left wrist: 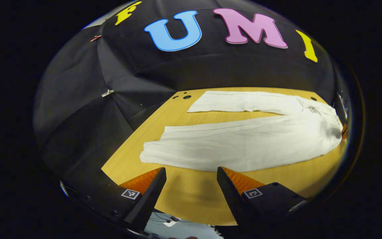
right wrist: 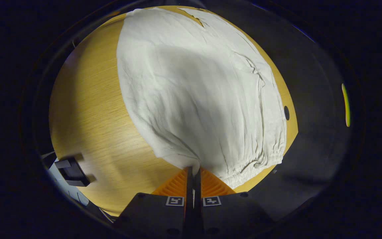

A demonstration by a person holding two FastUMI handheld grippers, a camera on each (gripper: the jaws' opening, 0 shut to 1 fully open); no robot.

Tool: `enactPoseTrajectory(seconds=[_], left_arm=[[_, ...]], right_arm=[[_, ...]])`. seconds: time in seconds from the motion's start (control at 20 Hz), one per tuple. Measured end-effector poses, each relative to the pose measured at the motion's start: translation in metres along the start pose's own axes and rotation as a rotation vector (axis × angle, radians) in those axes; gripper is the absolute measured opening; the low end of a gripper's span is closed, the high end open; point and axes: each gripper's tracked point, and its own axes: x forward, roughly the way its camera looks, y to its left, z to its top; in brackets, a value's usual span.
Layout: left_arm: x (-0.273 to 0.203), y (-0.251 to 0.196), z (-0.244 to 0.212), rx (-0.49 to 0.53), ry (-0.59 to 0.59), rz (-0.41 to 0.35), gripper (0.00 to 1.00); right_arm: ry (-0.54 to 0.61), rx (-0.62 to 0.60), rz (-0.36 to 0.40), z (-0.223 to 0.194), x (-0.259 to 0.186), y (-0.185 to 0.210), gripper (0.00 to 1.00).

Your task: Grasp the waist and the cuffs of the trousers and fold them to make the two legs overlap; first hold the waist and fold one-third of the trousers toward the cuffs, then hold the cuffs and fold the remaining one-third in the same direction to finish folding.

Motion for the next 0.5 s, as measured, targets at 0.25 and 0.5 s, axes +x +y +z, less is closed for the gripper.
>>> enactPoseTrajectory(seconds=[0.25,0.5], left_arm=[[0.025,0.018,-0.038,0.168,0.092,-0.098,0.97],[0.047,0.056,-0.048,0.247,0.122,-0.078,0.97]], right_arm=[[0.008,0.046,0.056,0.0,0.001,-0.002,0.06],[-0.004,0.015,0.02,0.001,-0.008,-0.003,0.05]])
